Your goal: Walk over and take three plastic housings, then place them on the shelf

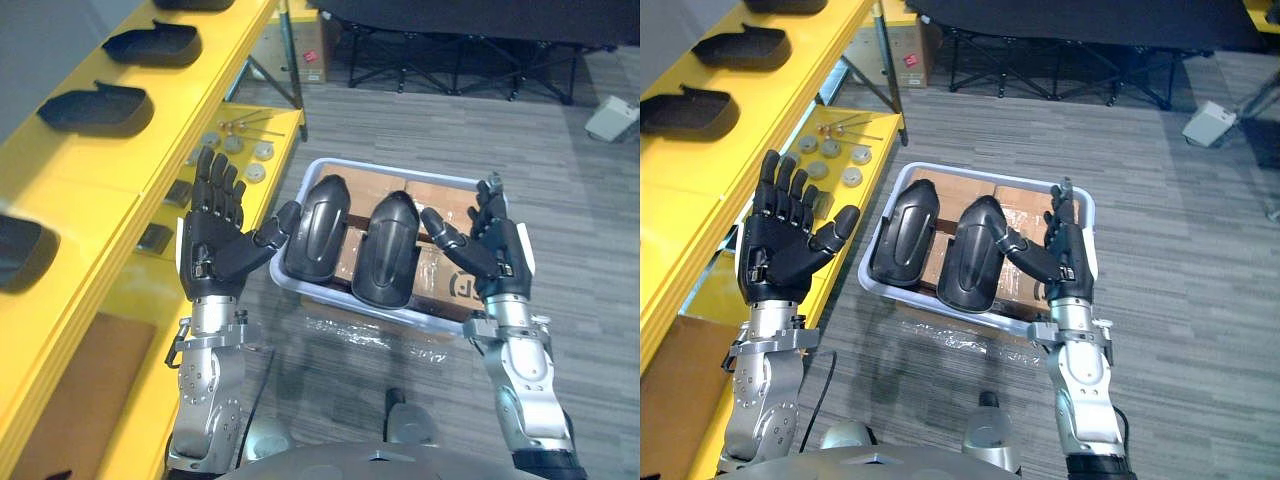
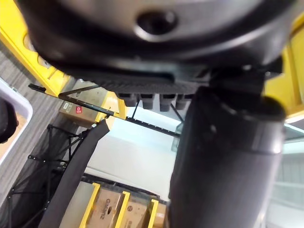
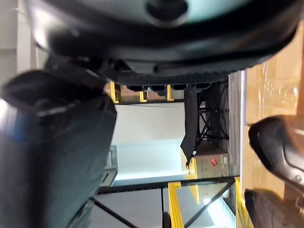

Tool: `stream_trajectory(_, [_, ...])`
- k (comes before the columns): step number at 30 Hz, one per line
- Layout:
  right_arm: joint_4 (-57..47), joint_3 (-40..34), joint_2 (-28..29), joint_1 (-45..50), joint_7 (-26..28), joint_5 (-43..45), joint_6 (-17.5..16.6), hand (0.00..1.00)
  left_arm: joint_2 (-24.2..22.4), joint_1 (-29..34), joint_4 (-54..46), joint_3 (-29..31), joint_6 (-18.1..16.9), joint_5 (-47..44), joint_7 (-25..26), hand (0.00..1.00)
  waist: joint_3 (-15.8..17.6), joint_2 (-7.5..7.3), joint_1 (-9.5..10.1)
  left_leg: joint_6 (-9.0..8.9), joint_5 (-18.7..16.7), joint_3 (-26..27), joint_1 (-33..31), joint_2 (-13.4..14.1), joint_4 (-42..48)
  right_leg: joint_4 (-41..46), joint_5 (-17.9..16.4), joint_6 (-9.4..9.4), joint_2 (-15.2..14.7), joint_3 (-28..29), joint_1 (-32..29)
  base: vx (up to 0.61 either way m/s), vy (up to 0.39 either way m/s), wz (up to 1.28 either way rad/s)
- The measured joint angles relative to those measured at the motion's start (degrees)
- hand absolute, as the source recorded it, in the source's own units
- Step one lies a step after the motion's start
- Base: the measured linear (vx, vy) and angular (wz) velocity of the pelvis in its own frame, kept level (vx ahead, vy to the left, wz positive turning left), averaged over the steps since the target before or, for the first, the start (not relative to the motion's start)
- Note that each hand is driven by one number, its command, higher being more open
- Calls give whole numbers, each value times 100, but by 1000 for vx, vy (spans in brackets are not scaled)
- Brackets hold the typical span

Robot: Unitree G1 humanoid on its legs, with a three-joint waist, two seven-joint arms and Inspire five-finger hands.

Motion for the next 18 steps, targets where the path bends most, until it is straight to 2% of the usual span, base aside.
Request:
stream_trajectory(1, [-11, -43, -17, 44, -13, -16, -1, 100, -24, 29, 0, -2, 0, 0, -15, 100, -41, 64, -5, 76, 50, -28, 30, -108, -266, 4, 21, 36, 14, 14, -59, -5, 94, -41])
stream_trajectory(2, [-18, -83, 8, 125, -64, -23, -1, 100, -34, 38, 2, -7, 0, -1, -51, 100, -93, 132, -6, 18, 69, -10, 167, -150, -521, 4, 55, 93, 2, 35, -101, -1, 106, -25])
stream_trajectory(3, [-41, -55, 47, 212, -232, -73, 1, 100, -31, 72, -7, 9, -11, -9, -124, 100, -90, 81, 2, -21, 75, -19, 291, -257, -823, -48, 133, 222, -35, 38, -158, -13, 145, -19])
stream_trajectory(5, [-47, -5, 115, 304, -312, -159, 46, 100, -16, 169, 0, 20, 5, -9, -181, 100, -109, -24, 20, -42, 88, 38, 301, -378, -881, -215, 288, 316, -145, 45, -143, -36, 129, -19])
stream_trajectory(8, [-3, -35, 298, 427, -510, -280, 570, 100, 110, 371, 0, 130, 15, -8, -265, 100, -184, -256, 63, 12, 62, 147, 302, -547, -864, -687, 639, 442, -339, -33, 1, -62, 125, -15])
stream_trajectory(10, [394, -134, 322, 416, -654, -294, 785, 100, 273, 359, -1, 196, 19, -14, -240, 100, -172, -352, 79, 82, 20, 146, 253, -613, -756, -806, 773, 471, -409, -61, 53, -84, 93, 1])
stream_trajectory(14, [1561, -452, 319, 81, -1059, -526, 998, 100, 339, 330, -1, 219, 23, -212, -219, 100, -101, -427, 152, 100, -150, 25, -141, -610, -306, -893, 850, 462, -459, -221, -6, -90, 20, 12])
stream_trajectory(16, [2093, -671, 279, -346, -1427, -758, 1114, 100, 337, 283, -2, 220, 28, -244, -210, 100, 33, -419, 177, 109, -171, -81, -425, -591, -89, -897, 914, 442, -453, -306, -125, -106, -6, 21])
stream_trajectory(18, [2612, -819, -41, -1047, -1941, -932, 1203, 100, 338, 174, -7, 216, 38, -244, -210, 100, 342, -394, 227, 112, -170, -225, -752, -587, 177, -902, 1019, 405, -431, -412, -261, -153, -5, 24])
